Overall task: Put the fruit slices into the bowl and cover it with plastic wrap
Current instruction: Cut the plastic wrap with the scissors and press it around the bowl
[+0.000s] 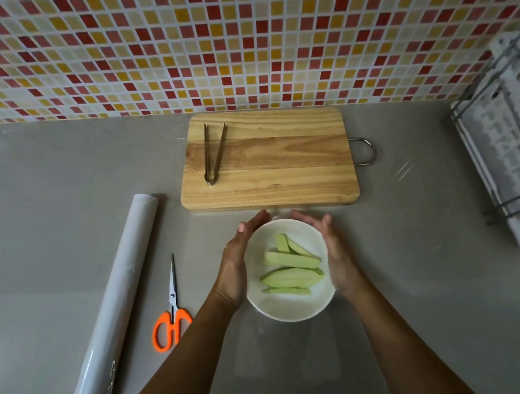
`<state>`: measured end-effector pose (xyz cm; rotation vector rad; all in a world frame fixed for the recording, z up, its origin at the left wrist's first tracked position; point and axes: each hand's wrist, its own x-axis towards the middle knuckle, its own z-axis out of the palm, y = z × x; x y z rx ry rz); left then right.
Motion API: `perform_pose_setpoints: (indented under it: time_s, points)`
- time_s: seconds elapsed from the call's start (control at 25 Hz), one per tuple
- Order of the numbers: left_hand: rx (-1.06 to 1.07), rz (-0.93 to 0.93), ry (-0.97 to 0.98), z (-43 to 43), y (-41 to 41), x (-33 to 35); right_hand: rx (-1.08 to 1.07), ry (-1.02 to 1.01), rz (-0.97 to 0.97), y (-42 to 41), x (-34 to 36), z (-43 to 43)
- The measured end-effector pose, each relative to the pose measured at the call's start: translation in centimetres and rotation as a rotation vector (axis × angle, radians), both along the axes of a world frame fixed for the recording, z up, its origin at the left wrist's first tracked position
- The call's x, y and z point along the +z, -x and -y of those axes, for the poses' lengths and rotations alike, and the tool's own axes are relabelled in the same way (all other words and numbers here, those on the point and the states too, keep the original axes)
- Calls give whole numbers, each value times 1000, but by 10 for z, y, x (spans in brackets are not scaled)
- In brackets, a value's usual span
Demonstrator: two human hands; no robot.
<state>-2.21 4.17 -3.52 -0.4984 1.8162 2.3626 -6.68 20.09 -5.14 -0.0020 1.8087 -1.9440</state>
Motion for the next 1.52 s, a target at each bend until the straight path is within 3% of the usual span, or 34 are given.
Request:
perform_pose_setpoints:
  time_s: [0.12, 0.28, 0.36, 0.44, 0.6, 0.8, 1.16, 1.32, 1.44, 1.52]
  points:
    - [-41, 37, -25, 2, 2, 4, -43, -125, 69, 2, 6, 2]
    - [-144, 112, 45, 10, 1, 2, -38, -492, -120, 1, 12, -2]
    - [-125, 65, 126, 16, 2, 0, -98, -432, -245, -1, 10, -9]
    - [-105, -27, 176, 20, 5, 0, -134, -246, -272, -7, 2, -14]
    - [-155, 3, -34, 10, 16, 3, -121, 95, -88, -20, -10, -6]
    - [-208, 55, -92, 11, 23, 3, -146, 54, 88, -17, -3, -2]
    - [-247, 110, 248, 11, 24, 5, -102, -331, -61, -12, 12, -2]
    - [-230, 143, 574, 6, 20, 12, -142, -509, -126, -14, 15, 1]
    - [-102, 136, 739, 0, 15, 16, -154, -530, -148, -16, 15, 1]
    - [-33, 158, 763, -3, 14, 16, -134, -468, -29, -15, 15, 0]
